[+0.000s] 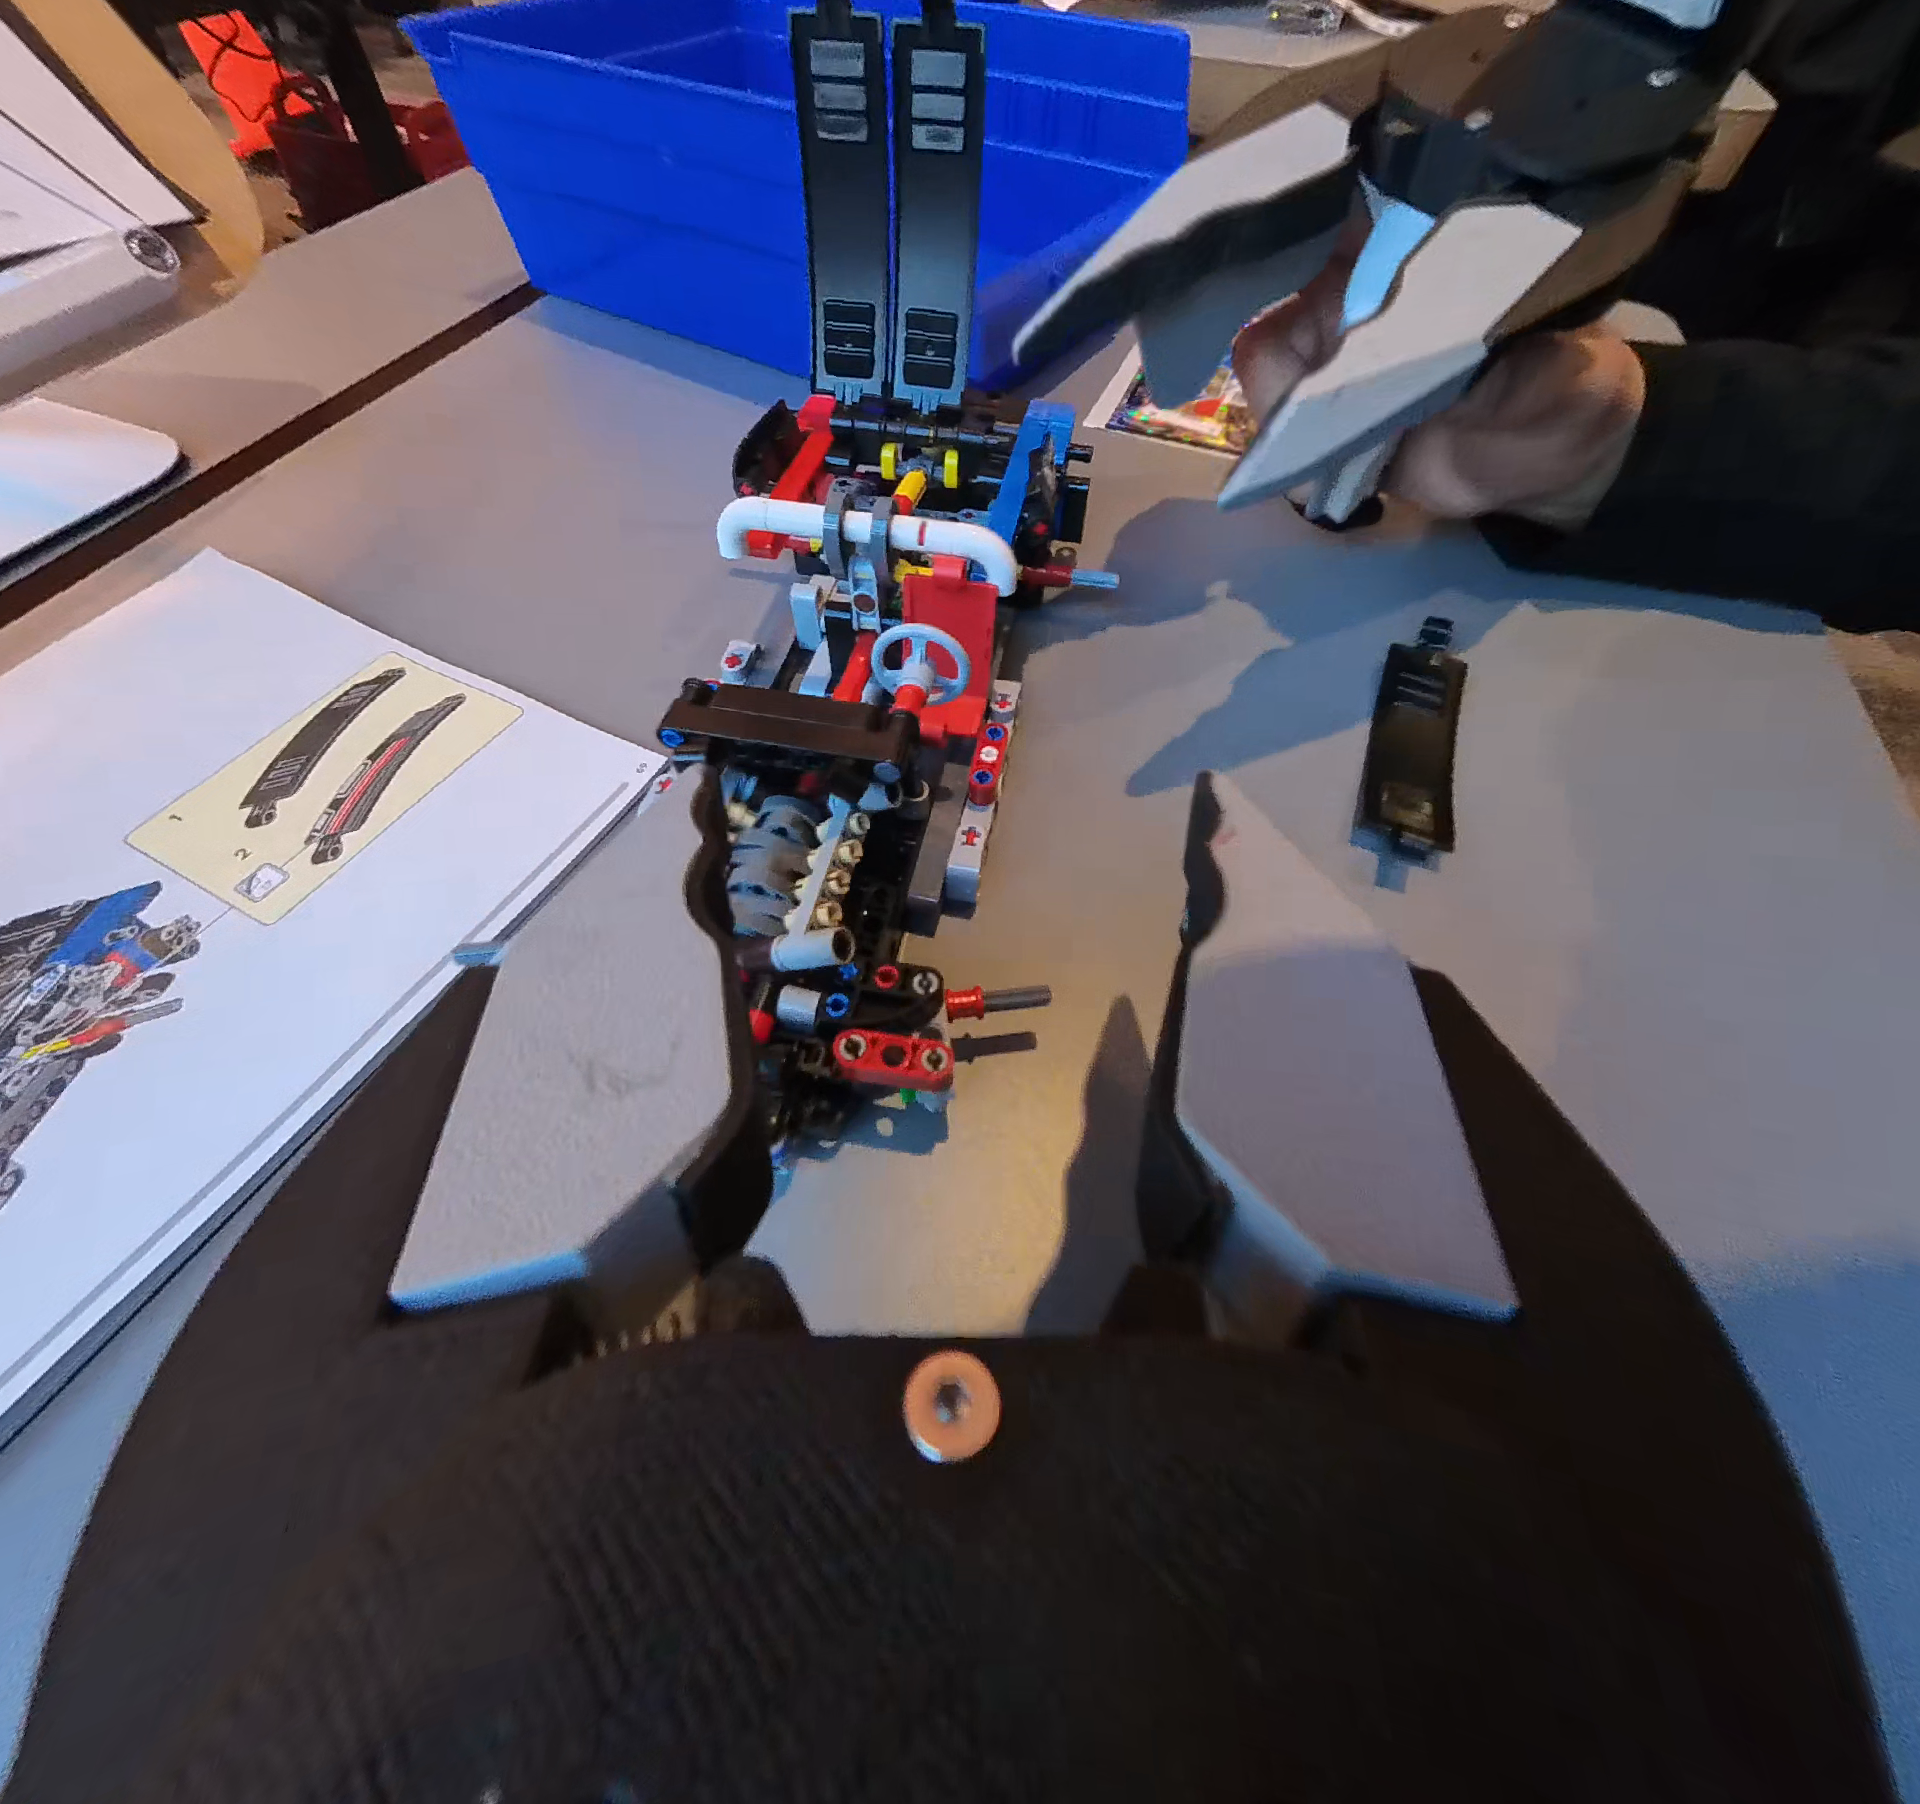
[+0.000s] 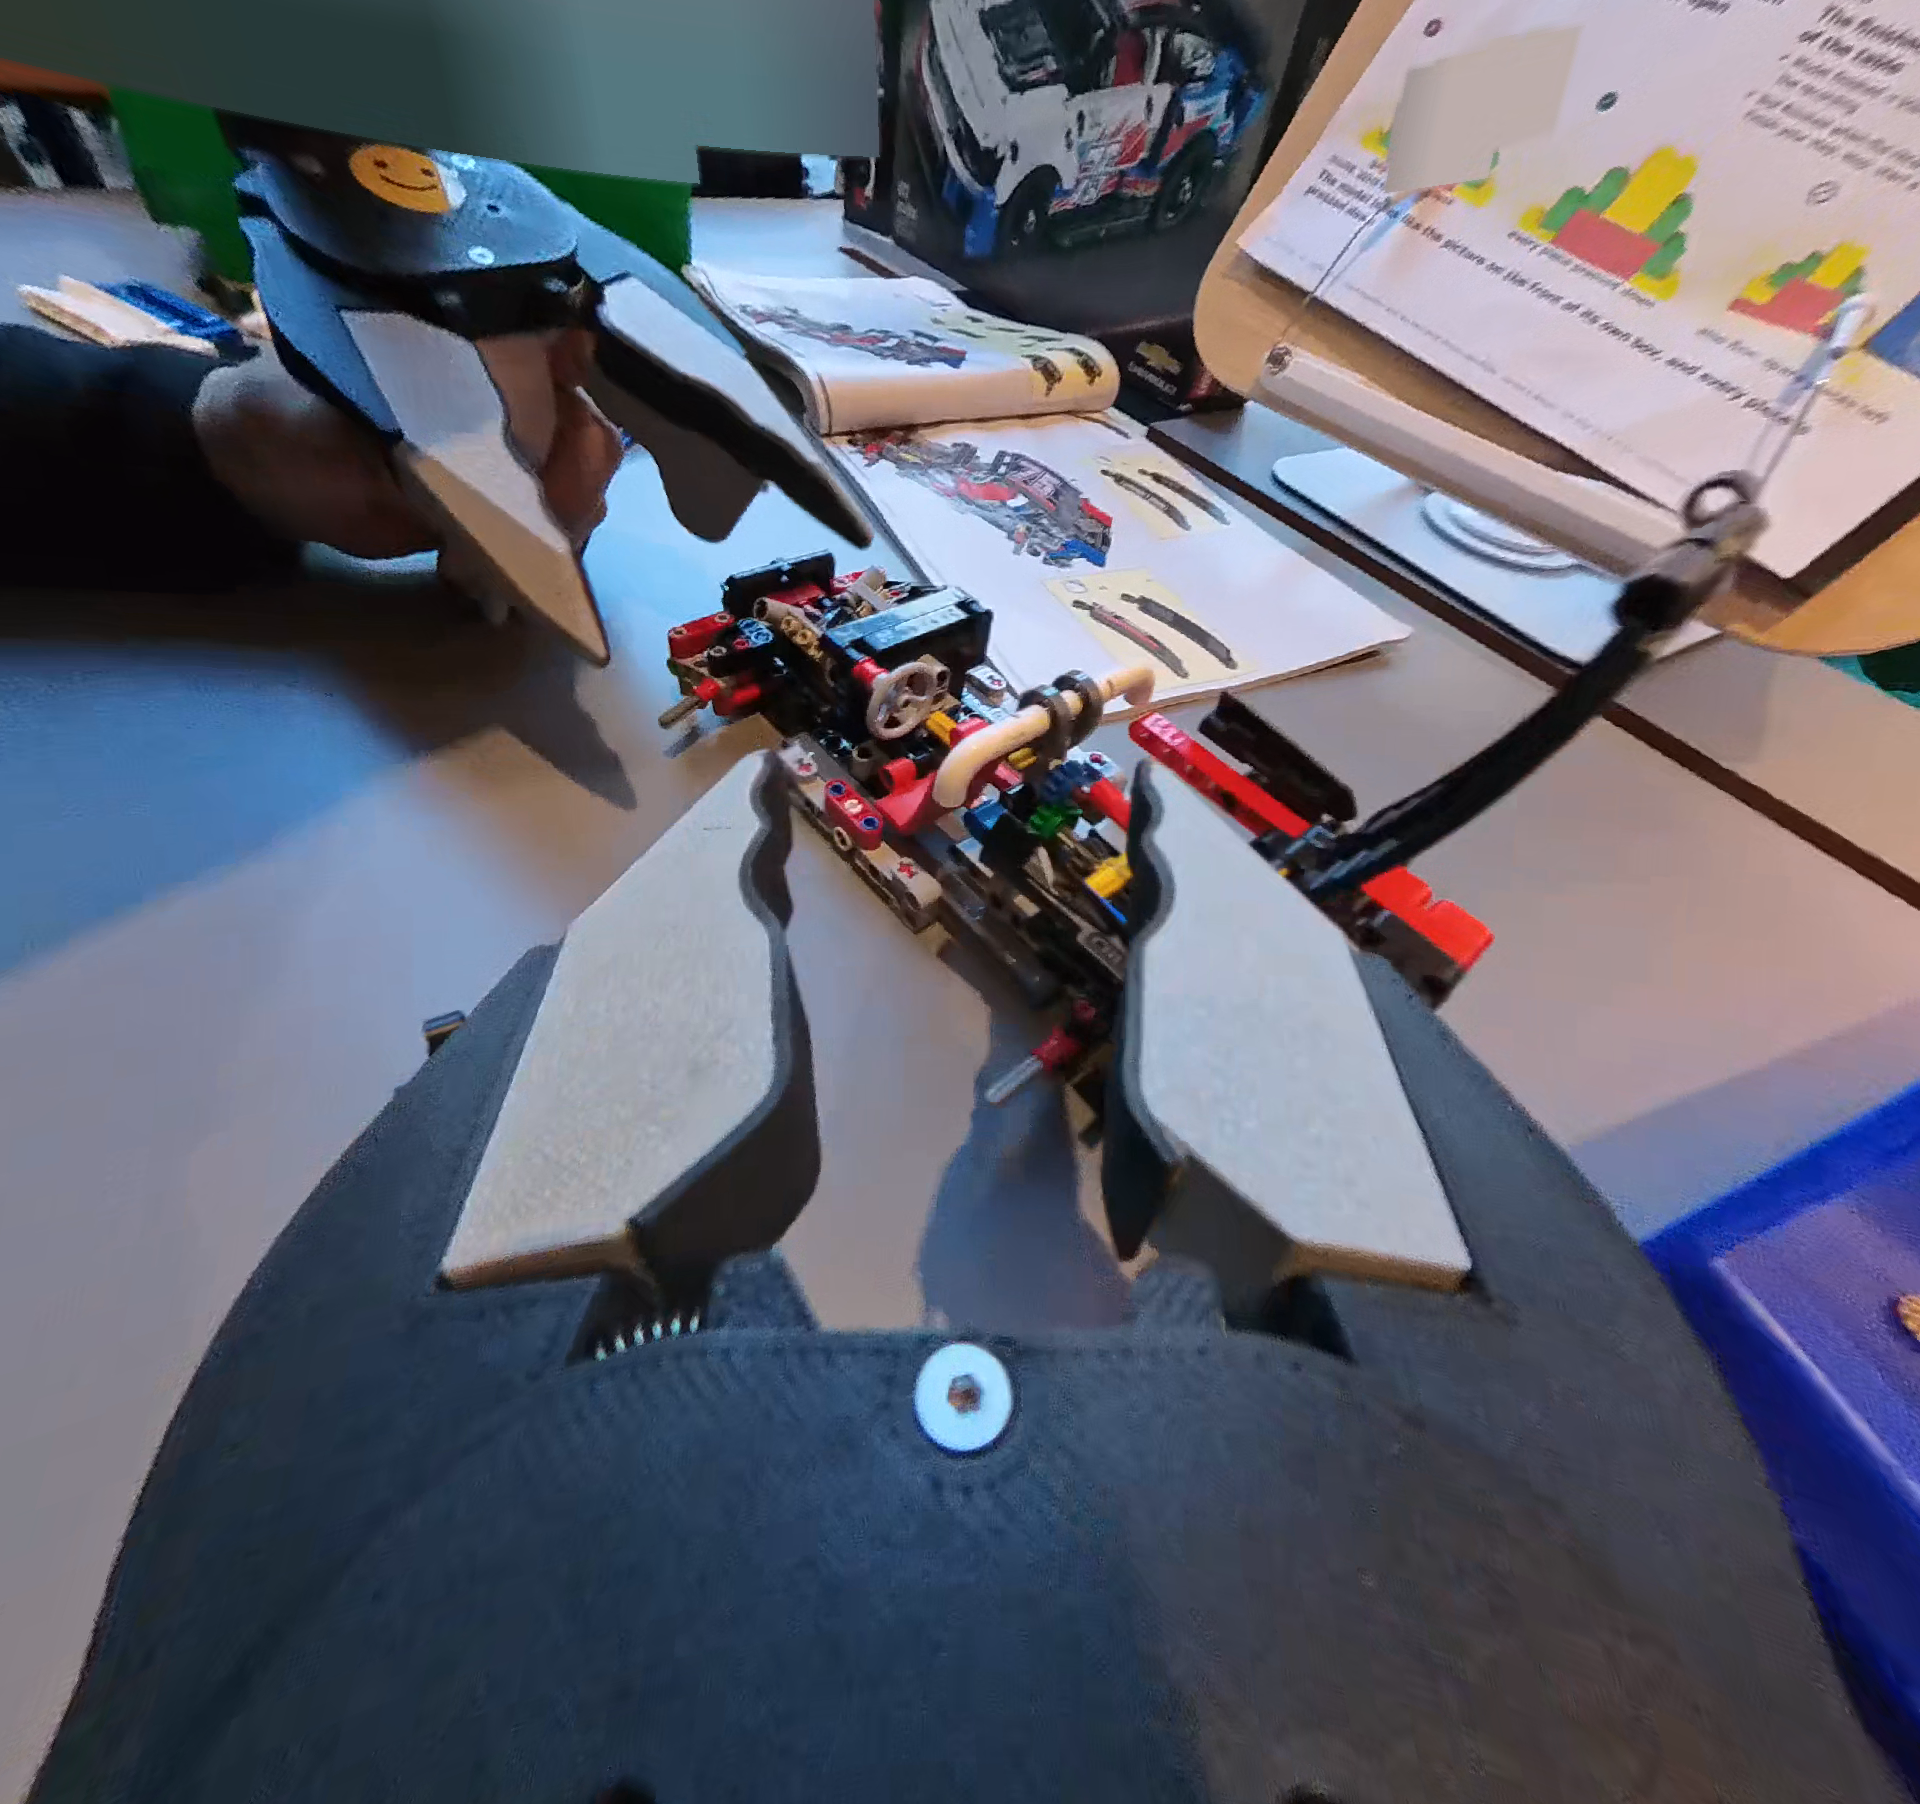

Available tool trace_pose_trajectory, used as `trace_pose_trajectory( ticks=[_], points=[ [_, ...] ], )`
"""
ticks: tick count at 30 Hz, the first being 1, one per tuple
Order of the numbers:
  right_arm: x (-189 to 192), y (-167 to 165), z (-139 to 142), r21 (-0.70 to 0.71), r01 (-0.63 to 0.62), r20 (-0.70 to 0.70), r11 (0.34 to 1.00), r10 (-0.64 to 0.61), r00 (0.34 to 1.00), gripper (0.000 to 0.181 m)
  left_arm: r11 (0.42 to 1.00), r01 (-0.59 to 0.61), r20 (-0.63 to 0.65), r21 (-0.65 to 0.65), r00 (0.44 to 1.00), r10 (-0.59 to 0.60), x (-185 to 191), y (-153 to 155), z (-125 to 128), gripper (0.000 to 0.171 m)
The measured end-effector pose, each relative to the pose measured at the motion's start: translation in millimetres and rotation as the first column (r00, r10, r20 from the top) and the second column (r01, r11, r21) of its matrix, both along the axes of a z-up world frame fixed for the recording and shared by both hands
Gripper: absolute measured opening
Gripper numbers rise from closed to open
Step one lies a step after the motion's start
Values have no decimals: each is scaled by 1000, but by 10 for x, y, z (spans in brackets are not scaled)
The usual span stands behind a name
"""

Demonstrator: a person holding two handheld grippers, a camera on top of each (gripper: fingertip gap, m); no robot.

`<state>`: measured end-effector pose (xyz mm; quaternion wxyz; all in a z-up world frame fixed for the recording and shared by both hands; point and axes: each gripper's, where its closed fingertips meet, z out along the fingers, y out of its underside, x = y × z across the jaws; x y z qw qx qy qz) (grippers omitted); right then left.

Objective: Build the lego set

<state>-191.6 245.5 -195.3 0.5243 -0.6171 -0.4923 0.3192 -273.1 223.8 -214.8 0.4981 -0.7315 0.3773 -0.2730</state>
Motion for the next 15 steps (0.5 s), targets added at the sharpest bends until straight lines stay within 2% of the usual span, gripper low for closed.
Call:
trace_pose_trajectory(
  ticks=[4, 15],
  points=[
    [-54, -52, -50, 22, -13, 29, 1000, 12, 999, 62, 1000, -2, -7, -14, 1000, 2, 2, -10, -18, 86],
    [-26, 3, -97, 54, 26, 36, 998, -28, 999, 59, 998, 25, -81, 54, 996, -21, 91, -110, -6, 79]
  ],
)
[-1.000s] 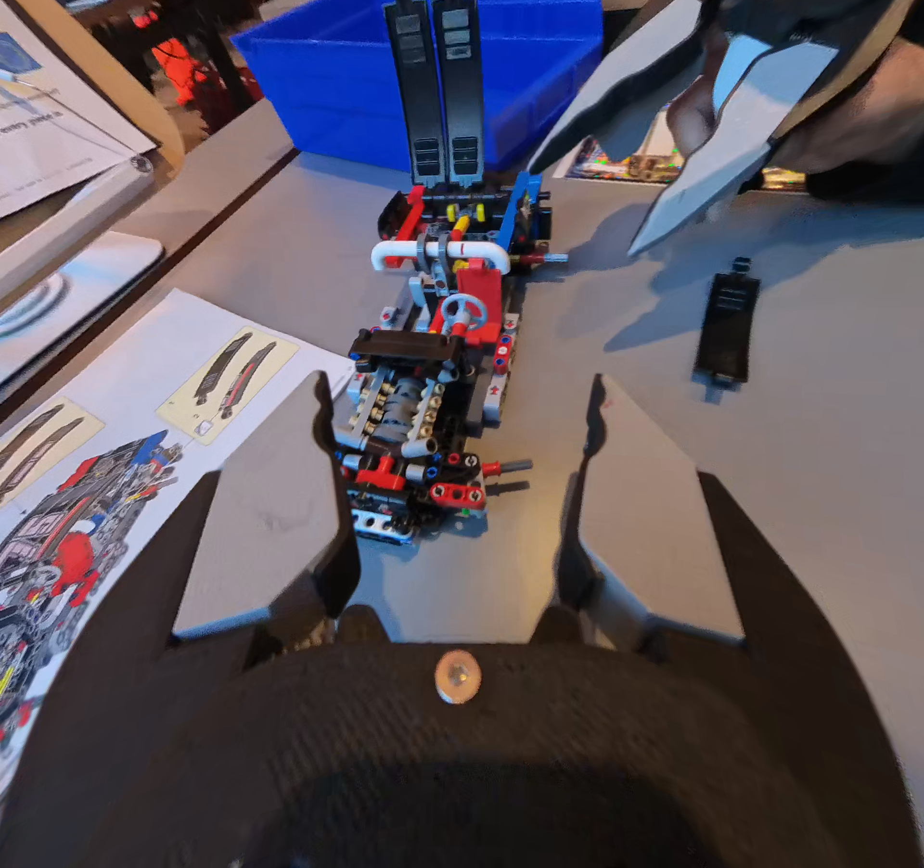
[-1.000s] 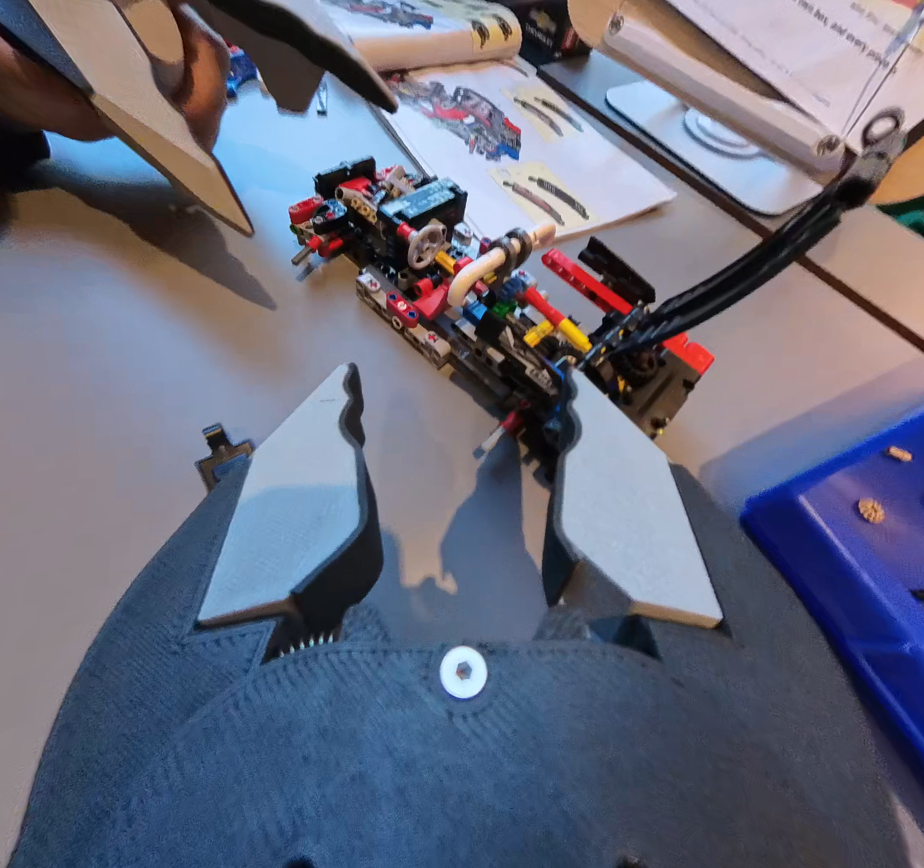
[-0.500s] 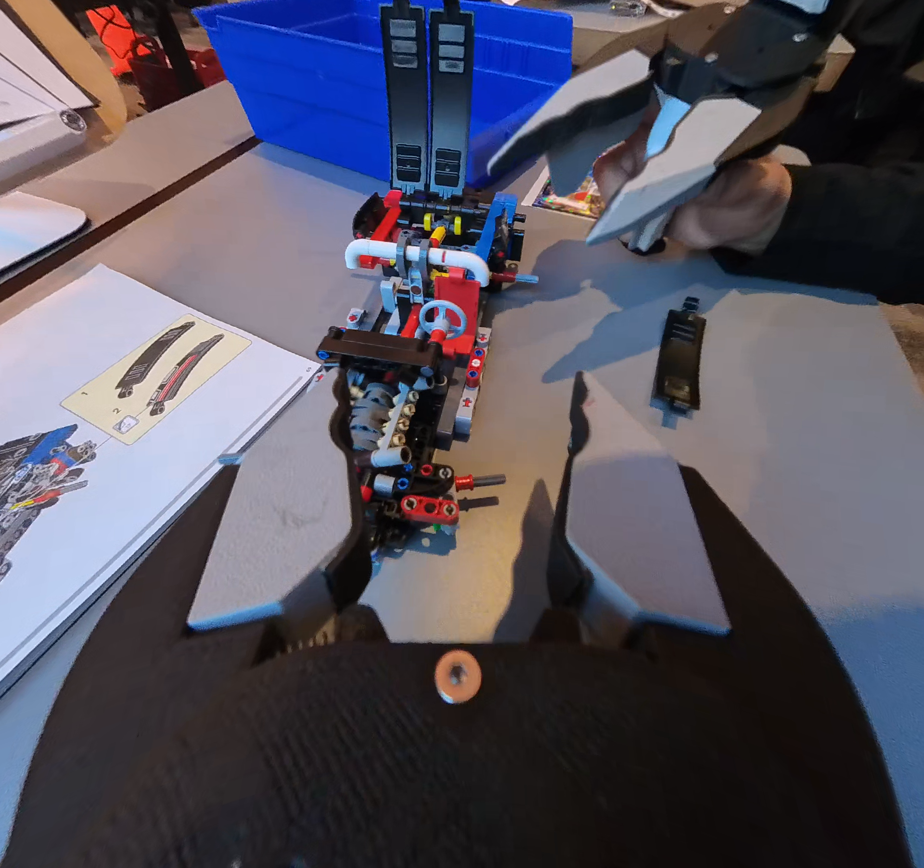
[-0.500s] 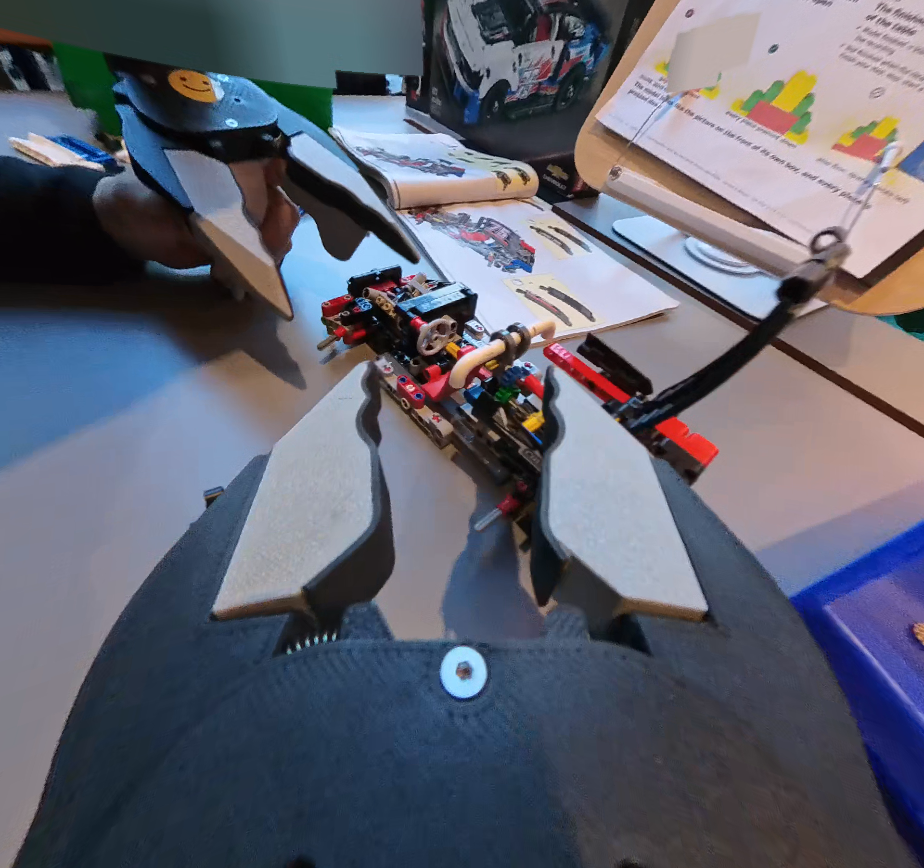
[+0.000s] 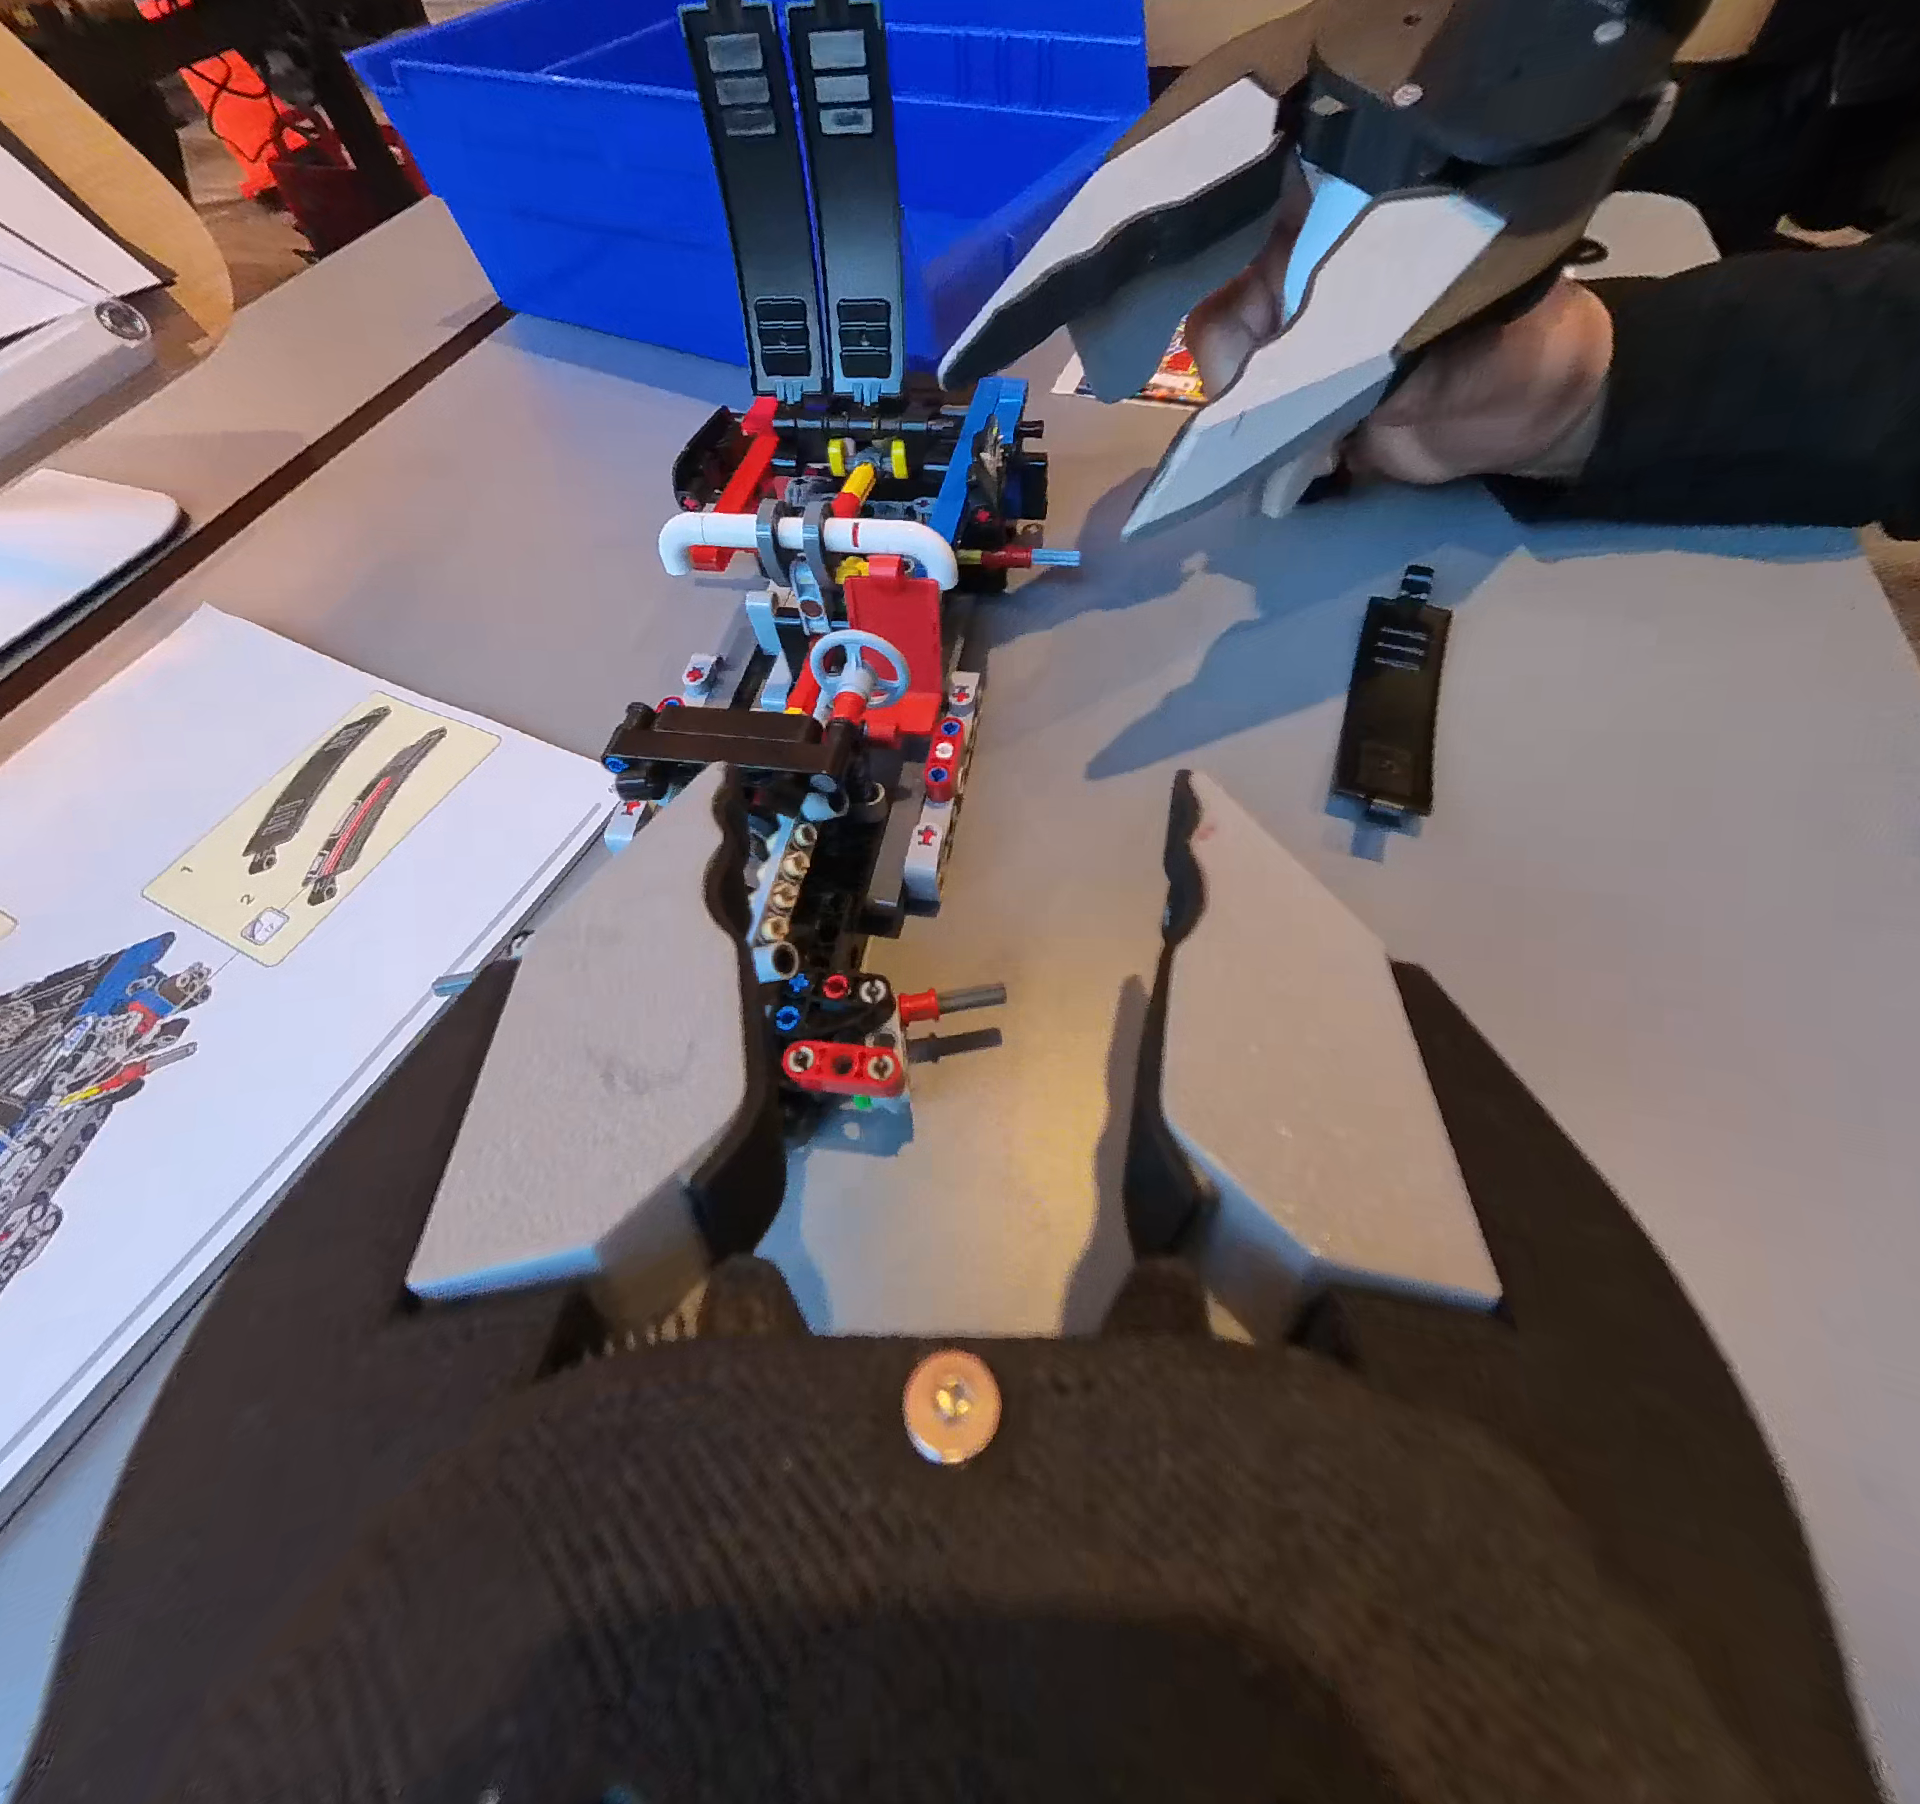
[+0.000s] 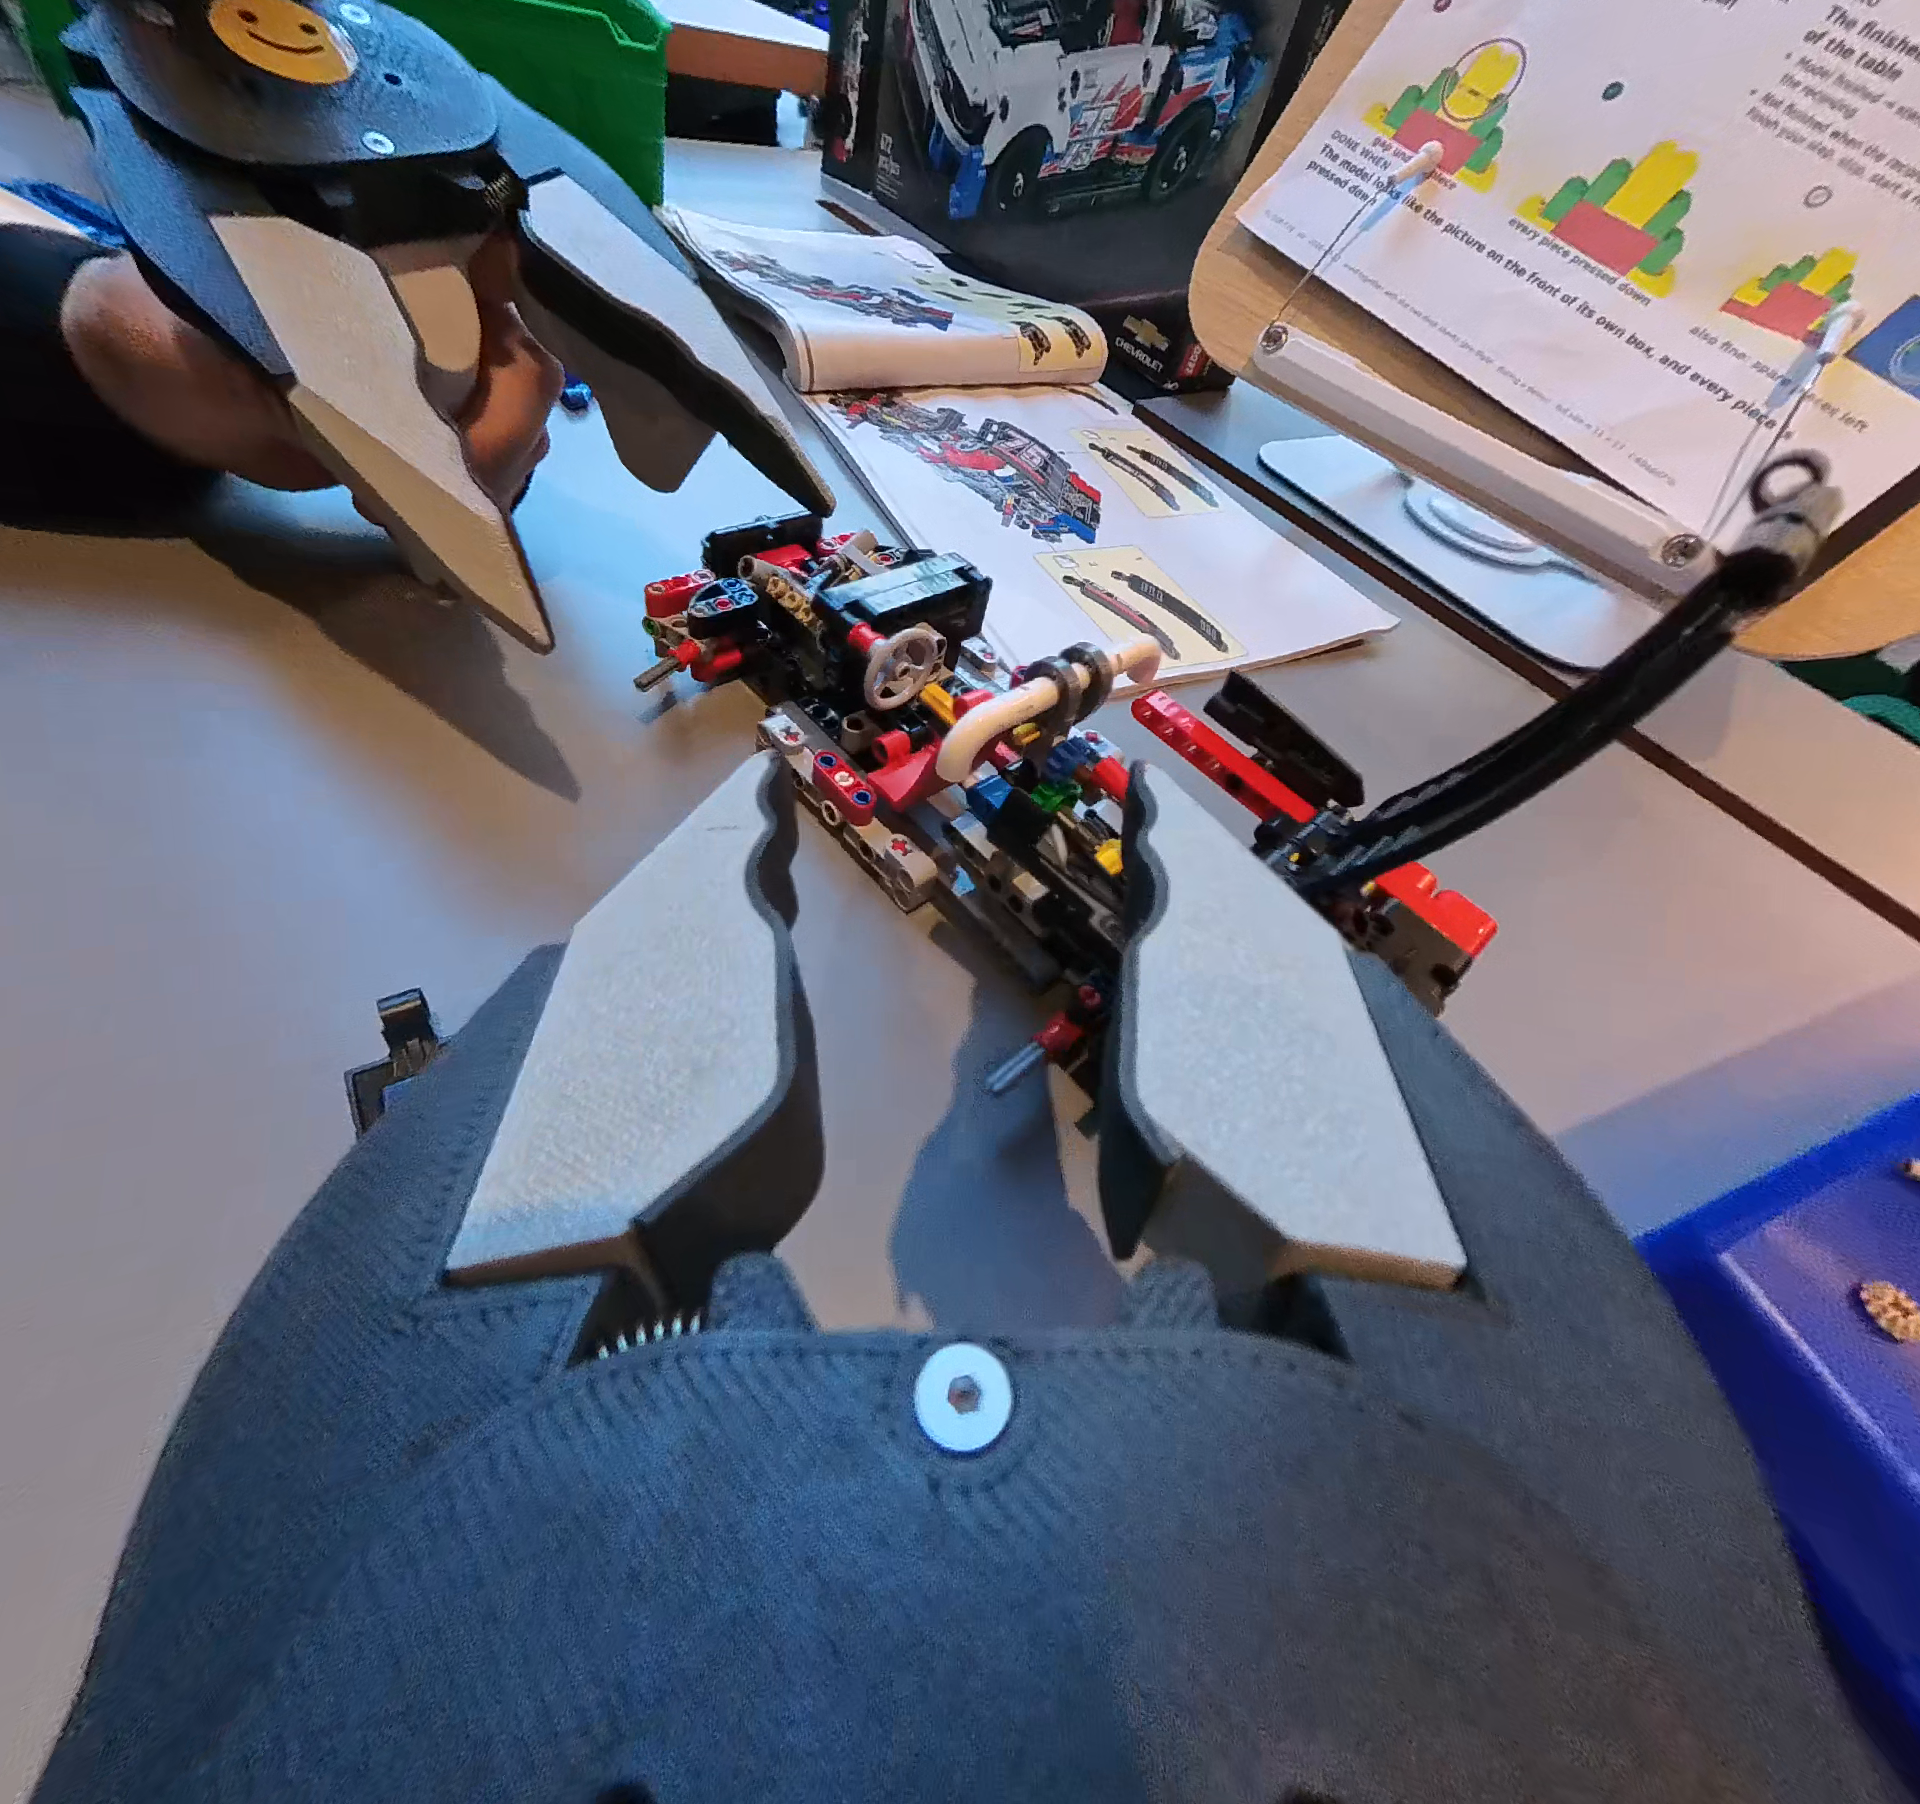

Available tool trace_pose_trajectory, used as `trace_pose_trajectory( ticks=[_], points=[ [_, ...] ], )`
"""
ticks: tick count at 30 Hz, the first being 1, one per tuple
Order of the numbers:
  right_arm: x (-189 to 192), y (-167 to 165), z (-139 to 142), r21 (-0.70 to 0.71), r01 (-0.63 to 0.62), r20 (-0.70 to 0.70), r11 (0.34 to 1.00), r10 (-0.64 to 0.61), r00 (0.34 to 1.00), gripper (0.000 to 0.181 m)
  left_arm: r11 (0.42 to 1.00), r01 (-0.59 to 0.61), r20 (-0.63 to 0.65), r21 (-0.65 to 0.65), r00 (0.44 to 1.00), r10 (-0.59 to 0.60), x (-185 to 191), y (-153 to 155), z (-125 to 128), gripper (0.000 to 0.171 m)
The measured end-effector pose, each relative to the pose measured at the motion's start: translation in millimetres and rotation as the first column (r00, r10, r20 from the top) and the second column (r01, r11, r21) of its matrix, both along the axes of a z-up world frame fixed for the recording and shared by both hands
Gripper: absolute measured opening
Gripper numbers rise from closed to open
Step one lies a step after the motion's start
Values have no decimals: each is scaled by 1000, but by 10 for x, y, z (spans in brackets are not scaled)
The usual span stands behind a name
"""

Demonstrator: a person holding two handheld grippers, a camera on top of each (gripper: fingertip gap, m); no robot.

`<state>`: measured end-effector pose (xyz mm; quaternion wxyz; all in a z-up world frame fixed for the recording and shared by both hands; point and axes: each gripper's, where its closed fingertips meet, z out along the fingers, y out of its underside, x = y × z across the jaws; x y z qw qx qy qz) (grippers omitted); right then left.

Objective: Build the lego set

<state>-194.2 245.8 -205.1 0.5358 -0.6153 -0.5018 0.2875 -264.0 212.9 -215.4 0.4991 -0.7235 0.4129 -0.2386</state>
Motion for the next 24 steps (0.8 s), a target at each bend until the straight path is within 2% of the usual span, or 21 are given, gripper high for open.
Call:
trace_pose_trajectory(
  ticks=[9, 19, 24],
  points=[
    [-8, -12, -38, 21, 12, 34, 1000, -13, 999, 62, 1000, -15, 13, -15, 1000, 15, -35, -2, -1, 75],
    [-65, -265, 12, -68, -143, -13, 987, 142, 990, 62, 994, -2, 13, -109, 1000, 4, 16, -2, -121, 83],
    [-52, -260, 59, -85, -162, -65, 983, 157, 986, 60, 994, 6, 27, -106, 1000, -3, 37, -18, -103, 82]
  ],
)
